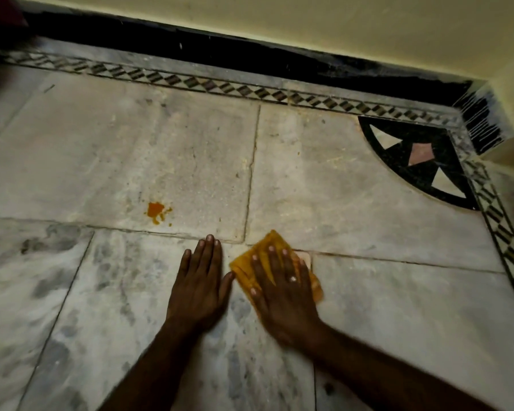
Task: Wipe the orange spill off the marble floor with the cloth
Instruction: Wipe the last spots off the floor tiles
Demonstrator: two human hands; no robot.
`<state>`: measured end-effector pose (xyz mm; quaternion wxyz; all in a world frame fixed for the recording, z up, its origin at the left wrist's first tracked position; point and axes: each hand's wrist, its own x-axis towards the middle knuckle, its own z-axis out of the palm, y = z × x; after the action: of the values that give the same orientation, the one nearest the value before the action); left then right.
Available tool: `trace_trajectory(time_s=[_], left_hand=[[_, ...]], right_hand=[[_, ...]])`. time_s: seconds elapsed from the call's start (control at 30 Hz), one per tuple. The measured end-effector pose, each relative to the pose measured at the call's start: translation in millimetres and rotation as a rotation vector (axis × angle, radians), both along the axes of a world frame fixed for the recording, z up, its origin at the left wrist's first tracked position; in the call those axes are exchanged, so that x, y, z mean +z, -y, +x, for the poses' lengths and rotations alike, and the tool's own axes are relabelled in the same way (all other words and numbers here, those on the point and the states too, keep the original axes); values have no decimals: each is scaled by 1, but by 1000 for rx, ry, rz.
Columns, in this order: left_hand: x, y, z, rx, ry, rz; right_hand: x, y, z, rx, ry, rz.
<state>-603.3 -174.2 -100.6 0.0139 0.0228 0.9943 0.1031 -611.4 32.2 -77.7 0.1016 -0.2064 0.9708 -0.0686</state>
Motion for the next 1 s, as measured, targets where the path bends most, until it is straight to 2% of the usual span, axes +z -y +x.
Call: trace_trajectory(time_s=[0.07,0.13,0.27,0.37,0.43,0.5,0.6,0.7,0.77,0.87,1.0], left_hand=[[-2,2,0,4,-13,3],[-3,3,1,26,-18,10],[-4,8,1,40,-22,6],[-4,24,-2,104,-32,6],[-4,35,-1,158,-39,11],[-3,43,-1,183,-40,12],[-3,44,-1,168,-32,6],[-3,48,-3,158,-34,6],[-4,57,-3,166,-42,-3],[-6,78,1,169,-30,-18],[-6,106,5,187,-7,-45]], right_hand=[[2,15,-48,84,-32,15],[6,11,-102,43,0,80],[4,-69,-169,-300,75,235],[10,-129,-153,-536,185,239],[12,-132,-113,-586,173,192],[6,-108,-65,-504,87,145],[0,-54,-17,-219,-21,67],[0,9,-21,176,-19,36],[2,48,-53,281,-39,42],[11,84,-124,152,25,89],[16,70,-183,-126,126,156]])
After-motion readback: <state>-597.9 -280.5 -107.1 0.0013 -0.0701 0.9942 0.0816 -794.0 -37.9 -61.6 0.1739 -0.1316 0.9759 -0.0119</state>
